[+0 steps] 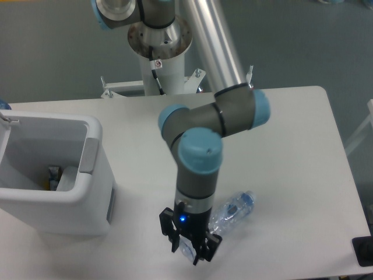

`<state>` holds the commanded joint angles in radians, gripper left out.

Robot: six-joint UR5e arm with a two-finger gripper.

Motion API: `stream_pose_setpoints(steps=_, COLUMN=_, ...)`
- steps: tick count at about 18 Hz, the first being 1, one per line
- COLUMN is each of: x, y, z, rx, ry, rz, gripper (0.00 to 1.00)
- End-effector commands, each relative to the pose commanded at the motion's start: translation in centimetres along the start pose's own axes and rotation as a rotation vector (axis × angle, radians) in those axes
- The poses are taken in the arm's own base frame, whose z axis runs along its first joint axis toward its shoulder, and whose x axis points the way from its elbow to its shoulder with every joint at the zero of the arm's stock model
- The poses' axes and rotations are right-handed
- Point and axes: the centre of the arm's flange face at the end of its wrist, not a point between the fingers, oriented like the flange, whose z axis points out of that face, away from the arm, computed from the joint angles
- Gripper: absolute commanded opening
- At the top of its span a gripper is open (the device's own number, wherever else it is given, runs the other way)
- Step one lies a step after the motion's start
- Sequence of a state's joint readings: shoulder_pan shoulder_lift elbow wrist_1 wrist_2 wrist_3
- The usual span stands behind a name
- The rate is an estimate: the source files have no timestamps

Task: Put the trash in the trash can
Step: 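Lift the bottle, carry it over the bin and lower it in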

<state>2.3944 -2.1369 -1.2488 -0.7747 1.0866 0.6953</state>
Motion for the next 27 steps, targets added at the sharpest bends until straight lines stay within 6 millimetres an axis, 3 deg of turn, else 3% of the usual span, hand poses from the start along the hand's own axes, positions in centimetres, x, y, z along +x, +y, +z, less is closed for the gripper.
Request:
stream_pose_setpoints(steps=4, x=-1.5, y=-3.5, z=-6.0, rx=0.184, ry=0.072, rz=-0.131, gripper=0.37)
stream_pose_setpoints(steps=8, x=-0.7, y=-6.9, z=-10.5, rx=0.285, ry=0.114, rz=-0.204, gripper=0.37)
stream_pose_setpoints(steps=12, x=1.7, y=-9.8, z=-16.0, rx=0.378, ry=0.188, rz=-0.254, gripper=0.37)
stream_pose_setpoints(steps=15, x=5.2, y=-11.7, z=-18.8, rx=0.432, ry=0.282, rz=-0.243, gripper=0.37)
stream_pose_setpoints(steps=18, x=10.5, y=-14.2, z=-20.2, rx=0.460, ry=0.383, rz=-0.203, gripper=0.37)
stream_pose_setpoints(steps=19, x=13.6, y=-15.3, z=-20.0, rx=0.457, ry=0.418, rz=-0.171, gripper=0.38)
stream_pose_setpoints(steps=21, x=17.0, y=-16.5, z=-19.5, rx=0.447, ry=0.462, rz=-0.149, gripper=0.40)
stream_pose_setpoints(steps=25, x=22.1, y=-16.4, z=-18.3, rx=0.413, ry=0.524, rz=-0.122, gripper=0.41)
stream_pose_setpoints(steps=27, x=24.4, y=-15.5, z=-17.1, rx=0.388, ry=0.552, rz=-0.108, gripper=0.41)
